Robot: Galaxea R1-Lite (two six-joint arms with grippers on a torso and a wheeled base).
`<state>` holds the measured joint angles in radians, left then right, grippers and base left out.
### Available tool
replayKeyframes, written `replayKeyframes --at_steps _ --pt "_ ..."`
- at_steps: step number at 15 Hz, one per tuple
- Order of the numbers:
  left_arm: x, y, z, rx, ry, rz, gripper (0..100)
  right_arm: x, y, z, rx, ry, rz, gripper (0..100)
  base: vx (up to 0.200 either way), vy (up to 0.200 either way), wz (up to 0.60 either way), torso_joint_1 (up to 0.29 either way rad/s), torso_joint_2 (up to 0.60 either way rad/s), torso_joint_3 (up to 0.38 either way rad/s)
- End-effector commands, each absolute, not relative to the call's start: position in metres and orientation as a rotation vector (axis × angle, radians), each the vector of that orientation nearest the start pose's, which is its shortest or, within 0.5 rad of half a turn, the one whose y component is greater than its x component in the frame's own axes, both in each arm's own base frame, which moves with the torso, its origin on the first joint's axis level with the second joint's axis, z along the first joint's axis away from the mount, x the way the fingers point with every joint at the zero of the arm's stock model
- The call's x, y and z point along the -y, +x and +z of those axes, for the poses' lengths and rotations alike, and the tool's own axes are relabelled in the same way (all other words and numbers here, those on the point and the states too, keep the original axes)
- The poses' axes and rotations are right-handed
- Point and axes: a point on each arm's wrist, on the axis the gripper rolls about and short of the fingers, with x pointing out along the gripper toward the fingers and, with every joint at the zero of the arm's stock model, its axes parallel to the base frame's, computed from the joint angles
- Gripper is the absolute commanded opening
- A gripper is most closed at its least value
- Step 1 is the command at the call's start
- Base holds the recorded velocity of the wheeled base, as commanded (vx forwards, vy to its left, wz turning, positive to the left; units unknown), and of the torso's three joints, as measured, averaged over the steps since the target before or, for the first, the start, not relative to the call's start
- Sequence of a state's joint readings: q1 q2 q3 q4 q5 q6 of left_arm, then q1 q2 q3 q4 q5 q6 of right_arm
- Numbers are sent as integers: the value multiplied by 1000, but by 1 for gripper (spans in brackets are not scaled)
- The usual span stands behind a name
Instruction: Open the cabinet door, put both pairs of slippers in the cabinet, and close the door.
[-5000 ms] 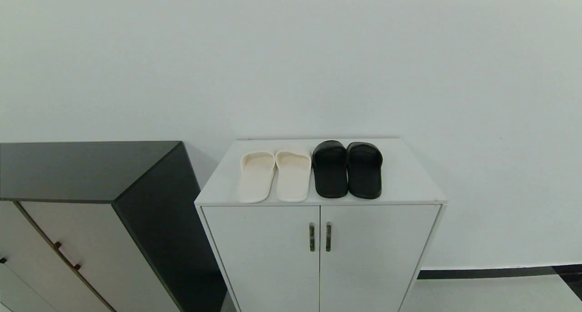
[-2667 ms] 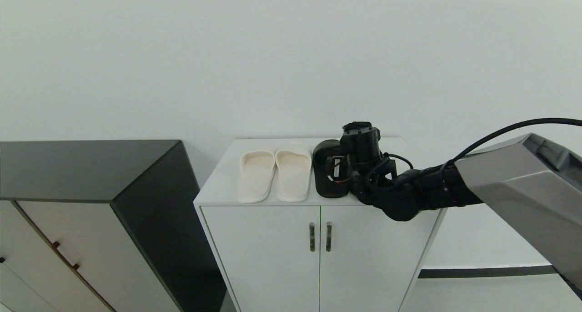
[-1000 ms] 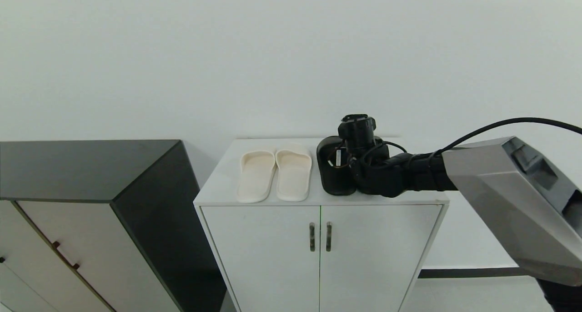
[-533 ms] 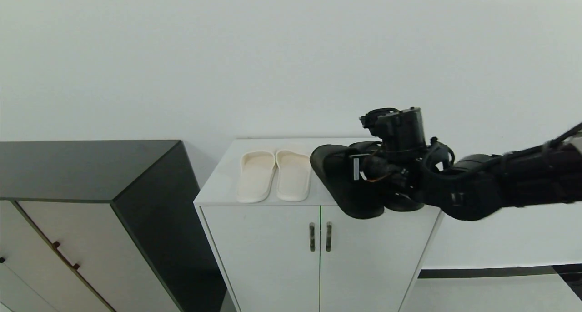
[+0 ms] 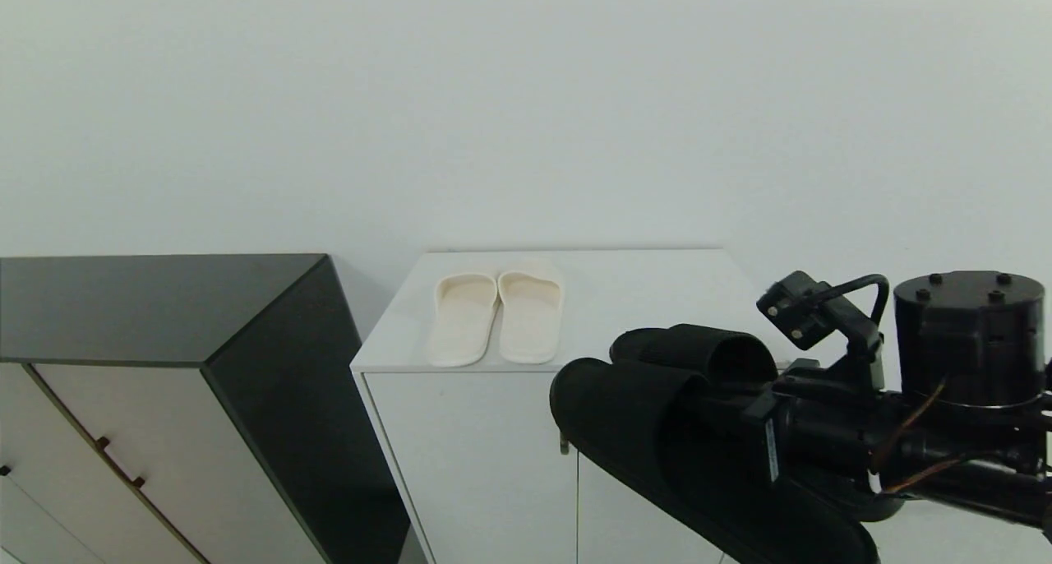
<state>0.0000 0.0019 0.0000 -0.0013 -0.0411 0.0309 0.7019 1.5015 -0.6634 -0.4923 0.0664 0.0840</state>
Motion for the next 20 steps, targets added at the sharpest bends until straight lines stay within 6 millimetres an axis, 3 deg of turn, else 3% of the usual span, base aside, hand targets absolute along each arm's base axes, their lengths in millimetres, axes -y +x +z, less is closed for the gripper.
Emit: replayKeyframes --at_steps 1,4,10,20 --pt "1 -23 76 -1 31 -41 0 -155 176 189 -348 -28 766 0 0 0 0 0 0 0" --pt "1 -23 76 1 31 -41 0 -159 170 187 -357 -32 812 0 0 0 0 0 0 0" --pt "1 -23 76 1 31 -41 0 -161 166 179 -380 -40 844 0 -200 0 0 4 1 2" --pt "1 -23 76 1 31 -40 0 -158 163 170 -380 -40 850 0 0 0 0 0 0 0"
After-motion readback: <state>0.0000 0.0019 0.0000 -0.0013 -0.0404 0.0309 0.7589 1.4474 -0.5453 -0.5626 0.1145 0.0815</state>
